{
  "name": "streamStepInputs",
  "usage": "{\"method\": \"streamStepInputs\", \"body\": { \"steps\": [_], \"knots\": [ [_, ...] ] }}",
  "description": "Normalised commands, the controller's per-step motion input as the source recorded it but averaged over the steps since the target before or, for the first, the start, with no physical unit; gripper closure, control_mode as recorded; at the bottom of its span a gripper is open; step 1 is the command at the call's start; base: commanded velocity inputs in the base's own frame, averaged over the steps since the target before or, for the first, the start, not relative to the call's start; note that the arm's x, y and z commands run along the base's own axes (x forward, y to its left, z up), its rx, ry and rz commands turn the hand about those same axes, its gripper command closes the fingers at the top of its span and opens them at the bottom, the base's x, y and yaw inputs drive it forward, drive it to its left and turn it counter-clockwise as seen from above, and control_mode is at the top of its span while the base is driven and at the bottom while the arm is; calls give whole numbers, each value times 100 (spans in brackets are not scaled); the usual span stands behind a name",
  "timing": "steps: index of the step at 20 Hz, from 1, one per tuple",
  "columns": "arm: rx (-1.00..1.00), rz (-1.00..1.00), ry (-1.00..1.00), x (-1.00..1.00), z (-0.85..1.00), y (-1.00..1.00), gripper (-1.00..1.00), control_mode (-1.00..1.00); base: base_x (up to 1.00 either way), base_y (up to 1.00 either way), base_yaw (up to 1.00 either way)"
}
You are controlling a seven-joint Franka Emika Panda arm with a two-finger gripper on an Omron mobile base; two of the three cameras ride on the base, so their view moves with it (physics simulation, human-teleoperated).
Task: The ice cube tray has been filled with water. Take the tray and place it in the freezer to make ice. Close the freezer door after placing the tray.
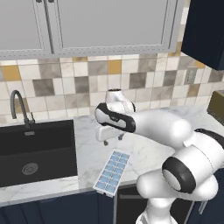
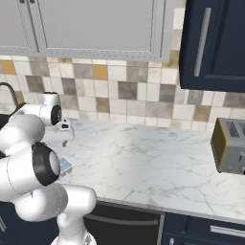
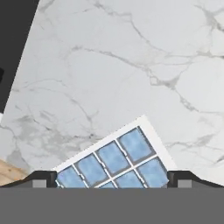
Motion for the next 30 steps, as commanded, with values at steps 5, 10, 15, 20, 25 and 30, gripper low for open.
{"method": "streamStepInputs", "body": {
  "steps": [5,10,15,20,25,30],
  "knots": [
    [0,-1,-33,-99,56,37,-100,-100,0,0,0],
    [-4,0,-25,-95,36,41,-100,-100,0,0,0],
    [-17,1,-16,-77,31,51,-100,-100,0,0,0],
    [-27,3,-16,-51,18,37,-100,-100,0,0,0],
    [-33,0,-10,-20,0,18,-100,-100,0,0,0],
    [-25,0,1,-11,-12,0,-100,-100,0,0,0]
  ]
}}
